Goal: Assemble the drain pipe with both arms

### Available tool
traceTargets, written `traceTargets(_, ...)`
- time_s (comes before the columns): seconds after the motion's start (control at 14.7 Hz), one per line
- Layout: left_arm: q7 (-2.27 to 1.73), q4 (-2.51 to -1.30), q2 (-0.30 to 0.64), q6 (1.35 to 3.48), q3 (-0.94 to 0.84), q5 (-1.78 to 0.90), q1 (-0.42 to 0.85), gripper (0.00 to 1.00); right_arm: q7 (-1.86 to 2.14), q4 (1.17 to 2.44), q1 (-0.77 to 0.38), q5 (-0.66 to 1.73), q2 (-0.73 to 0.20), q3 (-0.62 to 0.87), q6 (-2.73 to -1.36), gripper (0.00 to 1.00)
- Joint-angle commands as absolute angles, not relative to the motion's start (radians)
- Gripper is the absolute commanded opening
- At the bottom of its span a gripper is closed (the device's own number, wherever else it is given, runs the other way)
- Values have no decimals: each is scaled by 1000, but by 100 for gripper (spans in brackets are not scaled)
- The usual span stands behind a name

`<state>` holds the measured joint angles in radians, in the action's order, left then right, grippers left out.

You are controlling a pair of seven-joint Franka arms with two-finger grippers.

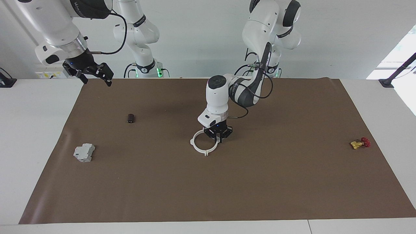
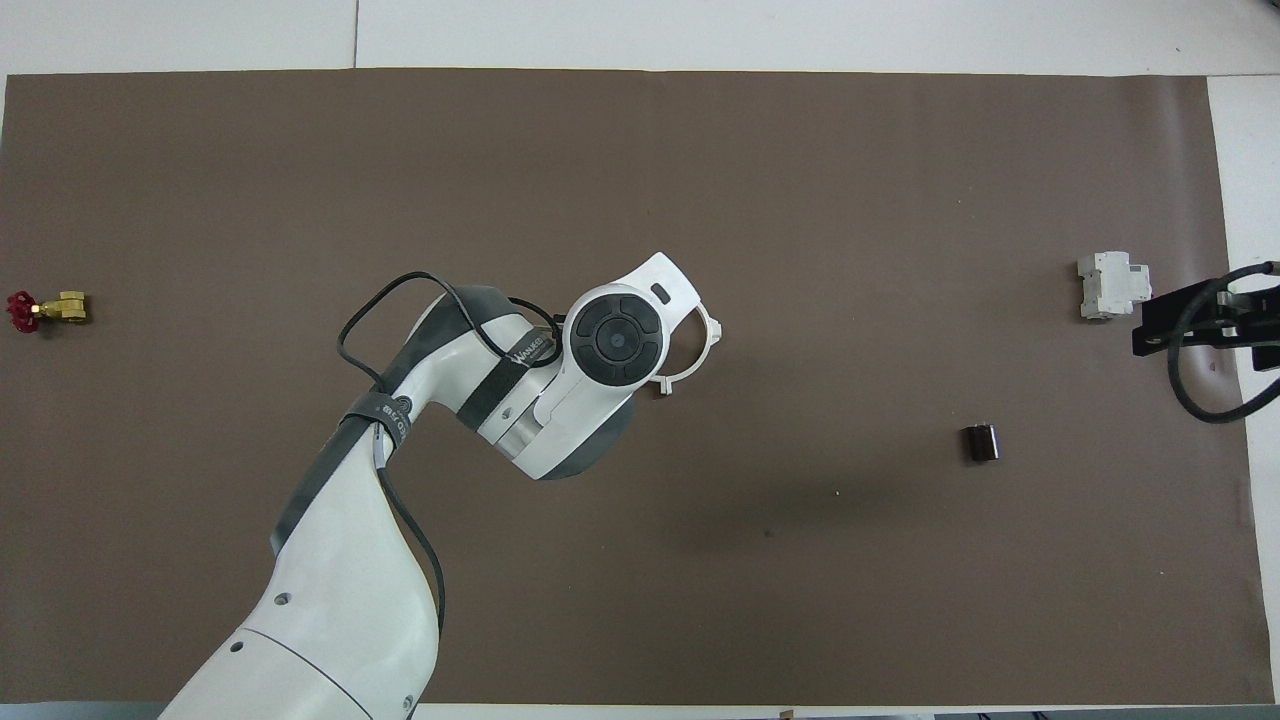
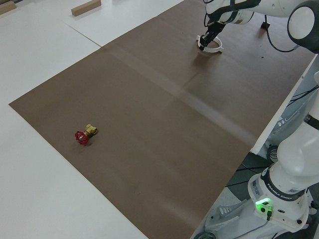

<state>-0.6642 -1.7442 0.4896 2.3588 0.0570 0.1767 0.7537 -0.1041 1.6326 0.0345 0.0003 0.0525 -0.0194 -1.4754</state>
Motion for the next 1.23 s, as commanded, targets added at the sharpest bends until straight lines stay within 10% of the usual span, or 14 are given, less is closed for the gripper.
traceTargets(0.0, -686, -1781, 460, 2379, 67, 204, 761, 0, -81, 1649, 49, -5, 60, -9, -1493, 100)
traceTargets(0.48, -686, -1779, 460, 2384, 66, 199, 759, 0, -80, 1649, 48, 2, 60, -8, -1493, 100)
traceTargets(0.68, -684, -1779, 462, 2385, 66, 198, 758, 96, -80, 1649, 48, 2, 60, -8, -1491, 100)
traceTargets(1.16, -677, -1787, 384, 2367, 66, 193, 710, 100, -80, 1649, 48, 3, 60, -8, -1491, 100)
